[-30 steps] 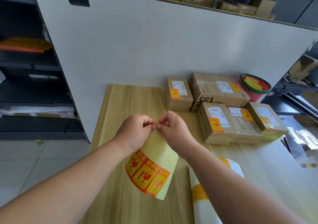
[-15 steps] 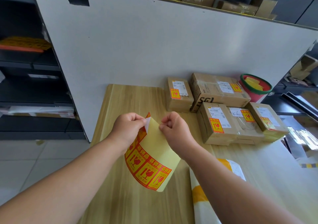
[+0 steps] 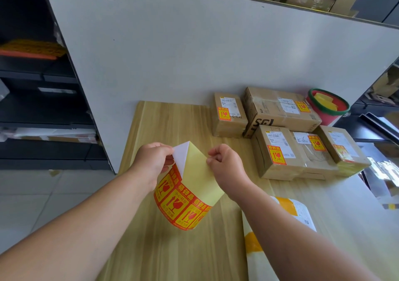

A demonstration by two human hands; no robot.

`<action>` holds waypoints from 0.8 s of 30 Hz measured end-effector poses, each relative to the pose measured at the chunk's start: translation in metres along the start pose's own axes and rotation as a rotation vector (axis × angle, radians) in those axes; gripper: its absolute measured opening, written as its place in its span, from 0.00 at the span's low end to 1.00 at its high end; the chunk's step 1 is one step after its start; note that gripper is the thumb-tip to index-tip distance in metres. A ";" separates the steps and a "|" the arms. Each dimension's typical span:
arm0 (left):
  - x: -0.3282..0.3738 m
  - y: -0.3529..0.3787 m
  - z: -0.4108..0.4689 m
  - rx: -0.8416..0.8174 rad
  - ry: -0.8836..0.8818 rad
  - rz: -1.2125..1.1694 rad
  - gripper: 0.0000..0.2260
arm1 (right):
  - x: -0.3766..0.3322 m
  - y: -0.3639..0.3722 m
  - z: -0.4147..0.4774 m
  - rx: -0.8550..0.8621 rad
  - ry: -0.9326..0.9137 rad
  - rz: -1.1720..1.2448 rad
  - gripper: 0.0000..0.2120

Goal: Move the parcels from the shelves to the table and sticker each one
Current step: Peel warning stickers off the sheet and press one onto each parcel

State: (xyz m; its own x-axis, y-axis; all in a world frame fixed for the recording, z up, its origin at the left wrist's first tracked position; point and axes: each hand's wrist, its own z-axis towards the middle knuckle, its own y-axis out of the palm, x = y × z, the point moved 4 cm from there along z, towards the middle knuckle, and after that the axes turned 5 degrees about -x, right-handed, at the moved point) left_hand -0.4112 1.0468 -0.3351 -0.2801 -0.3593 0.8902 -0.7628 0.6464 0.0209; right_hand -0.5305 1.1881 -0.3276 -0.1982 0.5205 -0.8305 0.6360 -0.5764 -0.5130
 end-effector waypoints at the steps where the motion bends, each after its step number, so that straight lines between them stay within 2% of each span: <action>1: -0.001 -0.001 0.001 0.006 -0.002 0.001 0.06 | 0.001 0.001 0.001 -0.002 0.009 -0.005 0.05; 14: -0.015 -0.025 0.023 0.125 -0.094 -0.132 0.05 | 0.017 0.006 0.017 -0.033 0.114 -0.126 0.09; 24: -0.022 -0.040 0.030 0.240 -0.120 -0.235 0.05 | 0.033 0.011 0.030 -0.021 0.181 -0.102 0.09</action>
State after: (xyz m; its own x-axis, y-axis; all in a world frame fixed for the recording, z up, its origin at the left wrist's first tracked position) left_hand -0.3918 1.0084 -0.3692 -0.1363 -0.5651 0.8137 -0.9258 0.3649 0.0984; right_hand -0.5524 1.1799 -0.3674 -0.1260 0.6813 -0.7211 0.6350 -0.5031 -0.5862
